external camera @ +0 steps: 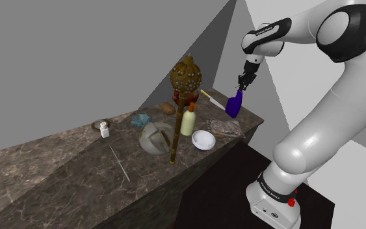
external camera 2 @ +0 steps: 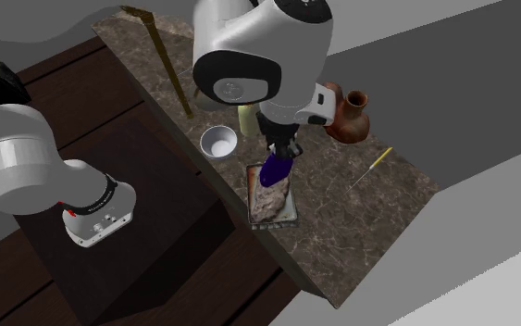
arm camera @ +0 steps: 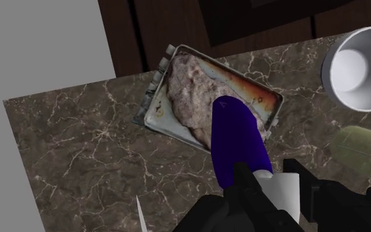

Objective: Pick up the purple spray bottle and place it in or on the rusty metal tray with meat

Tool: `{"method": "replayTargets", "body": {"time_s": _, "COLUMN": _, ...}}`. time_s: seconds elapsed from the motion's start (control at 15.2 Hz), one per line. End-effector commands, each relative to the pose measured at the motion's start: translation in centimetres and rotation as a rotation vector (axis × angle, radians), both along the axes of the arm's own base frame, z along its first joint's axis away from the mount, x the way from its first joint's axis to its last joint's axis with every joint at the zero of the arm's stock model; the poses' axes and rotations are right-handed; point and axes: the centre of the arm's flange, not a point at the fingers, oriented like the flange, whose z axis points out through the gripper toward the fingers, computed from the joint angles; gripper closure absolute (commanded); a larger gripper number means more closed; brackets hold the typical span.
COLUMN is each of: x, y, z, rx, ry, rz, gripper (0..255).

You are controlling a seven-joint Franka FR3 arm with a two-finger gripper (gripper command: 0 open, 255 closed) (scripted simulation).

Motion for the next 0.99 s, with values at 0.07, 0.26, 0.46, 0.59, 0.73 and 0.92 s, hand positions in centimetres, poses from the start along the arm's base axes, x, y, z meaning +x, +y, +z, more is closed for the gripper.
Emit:
{"method": "replayTargets", "body": {"time_s": 0.07, "x": -0.1, "y": 0.0, "z": -1.6, "rx": 0.0, "ry": -0.001, "rz": 0.0, "gripper": 255}}
{"method": "replayTargets", "body": {"time_s": 0.26, "x": -0.1, "y": 0.0, "z": -3.2, "rx": 0.0, "ry": -0.001, "rz": 0.0, "gripper": 255}}
{"method": "replayTargets", "body": {"time_s": 0.46, "x": -0.1, "y": 0.0, "z": -4.8, "rx": 0.0, "ry": -0.001, "rz": 0.0, "gripper": 255}}
{"method": "replayTargets", "body": {"time_s": 0.59, "x": -0.1, "y": 0.0, "z": -5.8, "rx": 0.0, "ry": -0.001, "rz": 0.0, "gripper": 255}}
{"method": "replayTargets", "body": {"time_s": 0.73, "x": -0.1, "y": 0.0, "z": -6.9, "rx": 0.0, "ry": -0.001, "rz": 0.0, "gripper": 255}}
{"method": "replayTargets", "body": {"time_s": 0.92, "x": -0.1, "y": 0.0, "z": -8.1, "rx": 0.0, "ry": -0.001, "rz": 0.0, "gripper": 255}}
